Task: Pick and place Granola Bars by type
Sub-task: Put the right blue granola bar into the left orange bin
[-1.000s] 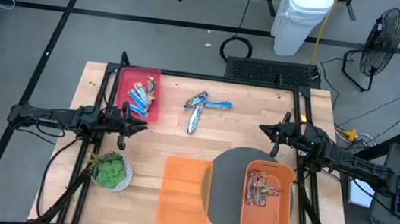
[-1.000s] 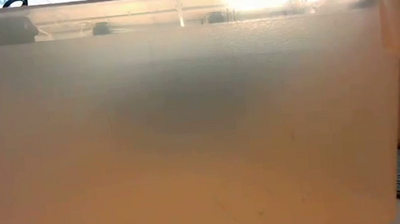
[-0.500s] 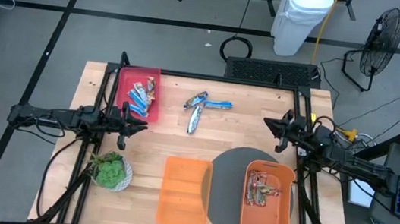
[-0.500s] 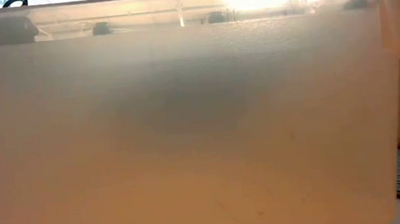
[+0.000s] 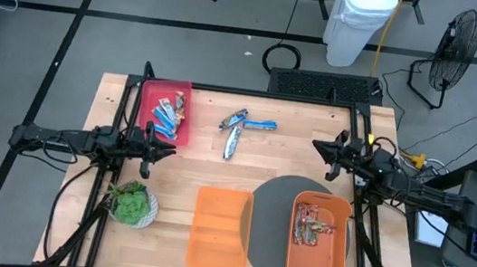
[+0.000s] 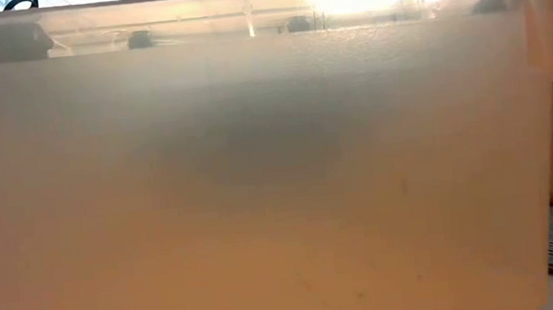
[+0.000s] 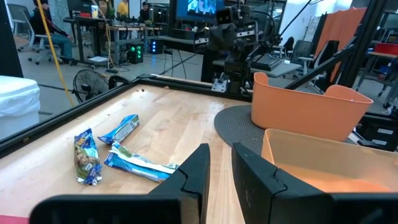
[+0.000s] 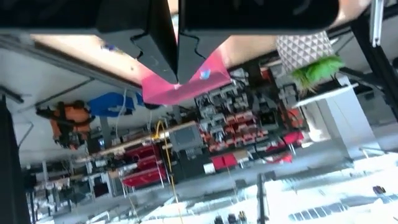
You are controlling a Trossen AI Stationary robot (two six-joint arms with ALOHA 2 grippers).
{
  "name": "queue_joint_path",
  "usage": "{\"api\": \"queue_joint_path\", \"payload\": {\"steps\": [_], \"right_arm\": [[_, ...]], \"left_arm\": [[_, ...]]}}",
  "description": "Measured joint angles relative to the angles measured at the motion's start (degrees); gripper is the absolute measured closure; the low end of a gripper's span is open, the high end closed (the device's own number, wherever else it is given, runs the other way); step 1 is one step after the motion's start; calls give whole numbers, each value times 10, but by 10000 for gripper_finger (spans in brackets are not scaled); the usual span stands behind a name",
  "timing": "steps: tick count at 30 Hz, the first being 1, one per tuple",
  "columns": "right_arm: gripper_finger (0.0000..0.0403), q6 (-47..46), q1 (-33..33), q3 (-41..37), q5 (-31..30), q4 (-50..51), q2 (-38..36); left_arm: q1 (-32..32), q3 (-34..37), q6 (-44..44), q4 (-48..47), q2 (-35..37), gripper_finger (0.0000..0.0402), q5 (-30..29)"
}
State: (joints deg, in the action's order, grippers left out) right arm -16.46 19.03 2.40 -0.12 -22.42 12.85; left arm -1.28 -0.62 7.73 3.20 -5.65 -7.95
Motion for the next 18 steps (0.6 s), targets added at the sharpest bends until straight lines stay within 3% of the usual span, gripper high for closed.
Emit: {"api": "queue_joint_path", "payload": {"steps": [3,7,10,15,18], "right_arm": [[403,-1,0,39,0,14,58],[403,54,0,153,0,42,166],[403,112,1,260,-13,165,272],[403,190,31,474,-120,359,455],[403,206,61,574,-104,448,561]], "left_arm": [[0,0,0,0,0,330,0],[0,0,0,0,0,330,0],[0,0,0,0,0,330,0],[0,0,0,0,0,330,0],[0,0,0,0,0,330,0]]}}
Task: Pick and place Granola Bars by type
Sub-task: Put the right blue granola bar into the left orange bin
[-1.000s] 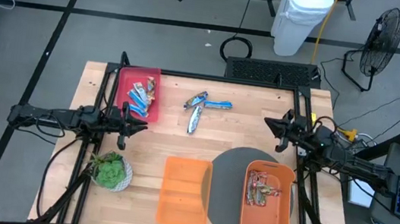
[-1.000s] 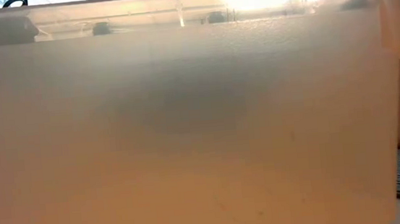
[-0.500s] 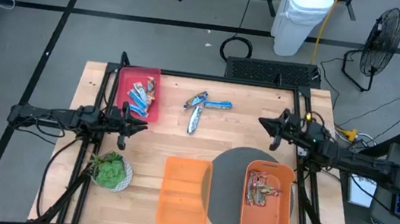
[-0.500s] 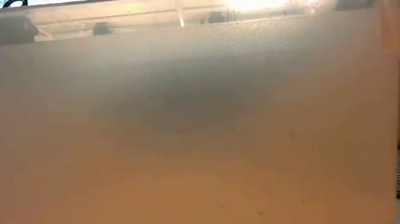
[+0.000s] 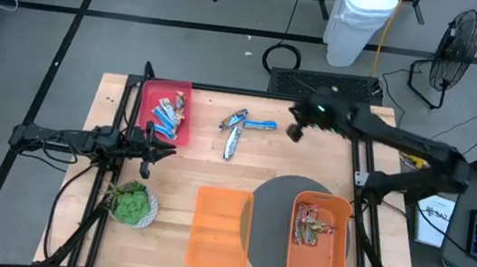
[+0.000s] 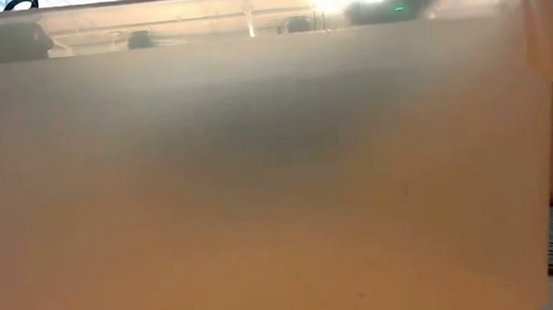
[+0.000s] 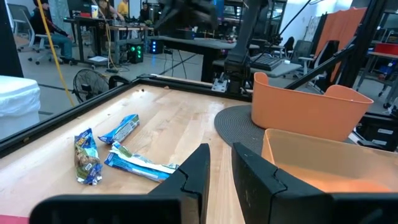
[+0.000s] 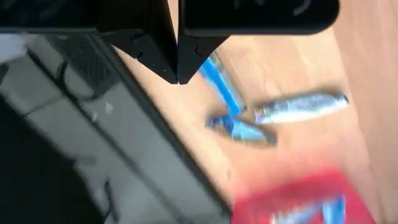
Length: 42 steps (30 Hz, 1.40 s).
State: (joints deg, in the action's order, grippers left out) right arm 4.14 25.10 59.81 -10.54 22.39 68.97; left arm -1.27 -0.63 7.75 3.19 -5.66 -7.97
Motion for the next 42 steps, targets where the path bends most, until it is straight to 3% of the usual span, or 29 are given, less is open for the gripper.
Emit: {"api": "queue_joint_path", "payload": {"steps": [5,9,14,25,29,35,42], "right_arm": [[403,21,38,90,55,30,134],[403,21,47,99,102,15,216],[397,15,44,99,93,-5,292],[260,10,43,99,93,-18,378],[231,10,42,99,91,-34,397],[244,10,42,99,89,-44,409],[319,18,42,99,57,-44,409]], "left_arm": [[0,0,0,0,0,330,0],[0,0,0,0,0,330,0],[0,0,0,0,0,330,0],[0,0,0,0,0,330,0],[0,0,0,0,0,330,0],[0,0,0,0,0,330,0],[0,0,0,0,0,330,0]]}}
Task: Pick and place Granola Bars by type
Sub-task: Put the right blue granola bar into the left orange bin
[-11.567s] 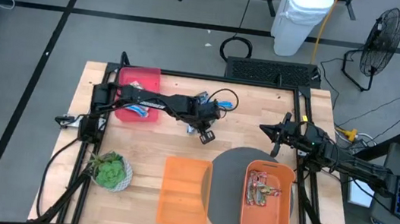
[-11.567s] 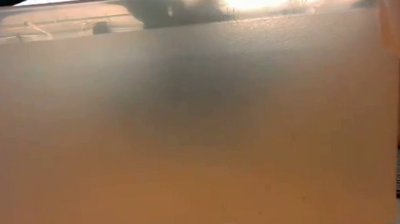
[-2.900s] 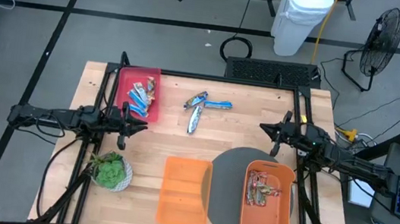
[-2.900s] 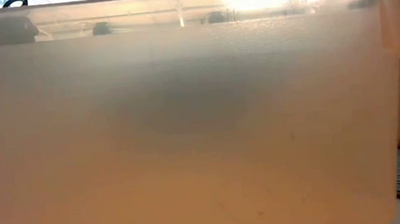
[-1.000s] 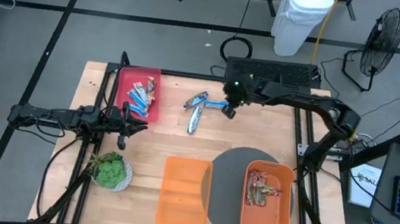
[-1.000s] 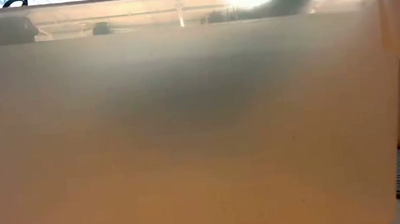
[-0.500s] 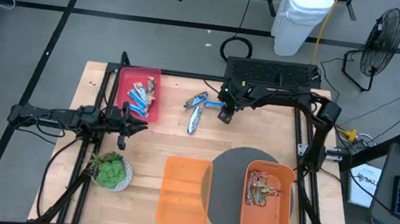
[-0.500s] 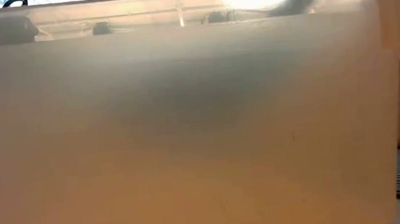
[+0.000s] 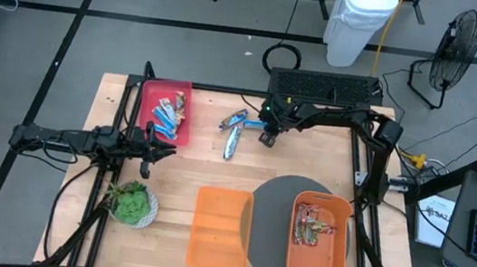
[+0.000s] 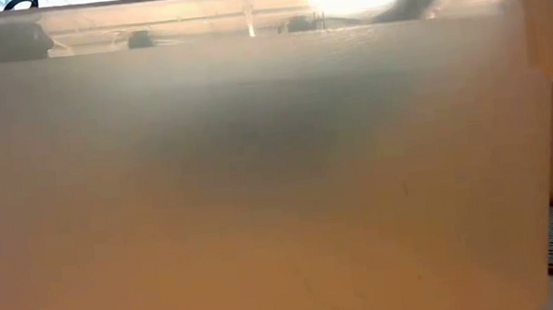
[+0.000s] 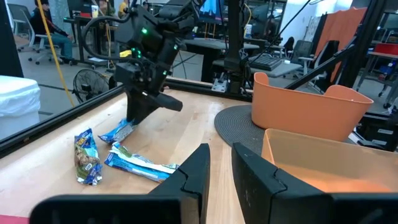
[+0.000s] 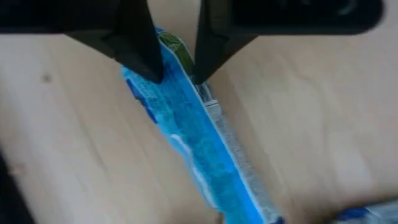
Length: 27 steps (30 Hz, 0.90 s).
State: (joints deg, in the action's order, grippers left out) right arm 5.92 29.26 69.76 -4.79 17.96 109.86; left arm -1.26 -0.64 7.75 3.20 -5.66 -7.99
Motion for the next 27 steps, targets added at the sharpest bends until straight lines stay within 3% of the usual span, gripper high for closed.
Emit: {"api": "queue_joint_path", "payload": {"steps": [5,17,27], "right_arm": [[395,30,0,0,-29,0,0],[402,54,-48,-1,-29,-6,-54],[403,53,-162,-1,-27,1,-169]], "left_arm": [[0,0,0,0,0,330,0],[0,0,0,0,0,330,0],[0,0,0,0,0,330,0]]}}
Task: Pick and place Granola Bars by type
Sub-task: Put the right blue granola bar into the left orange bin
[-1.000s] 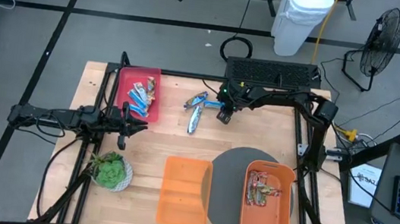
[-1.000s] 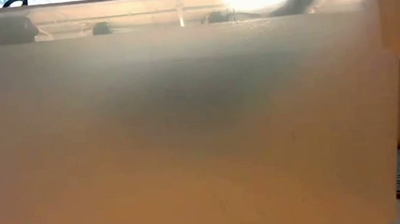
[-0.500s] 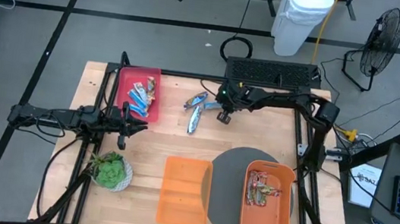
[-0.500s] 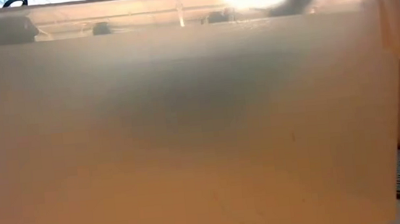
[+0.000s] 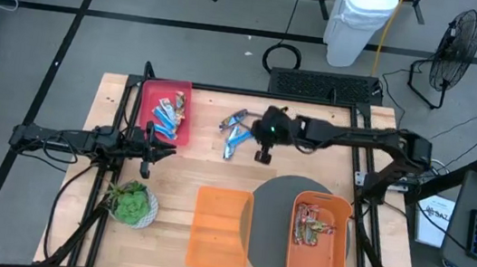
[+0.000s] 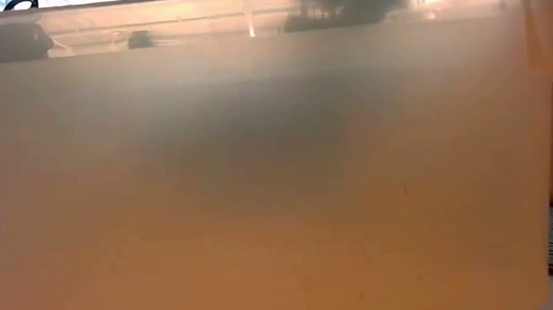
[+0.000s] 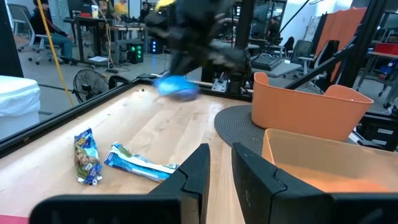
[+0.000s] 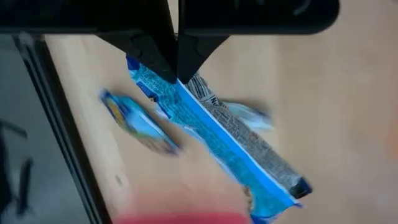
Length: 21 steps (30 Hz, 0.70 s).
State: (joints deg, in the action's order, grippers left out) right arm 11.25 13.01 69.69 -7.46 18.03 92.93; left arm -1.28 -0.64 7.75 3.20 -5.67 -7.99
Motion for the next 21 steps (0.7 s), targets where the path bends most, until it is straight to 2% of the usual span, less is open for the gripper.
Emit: {"api": "queue_joint_path", "payload": {"steps": [10,21], "right_arm": [[403,-25,-156,0,-3,-2,-29],[403,-94,-287,0,-3,-50,-29]], "left_arm": [[0,0,0,0,0,330,0],[0,0,0,0,0,330,0]]}}
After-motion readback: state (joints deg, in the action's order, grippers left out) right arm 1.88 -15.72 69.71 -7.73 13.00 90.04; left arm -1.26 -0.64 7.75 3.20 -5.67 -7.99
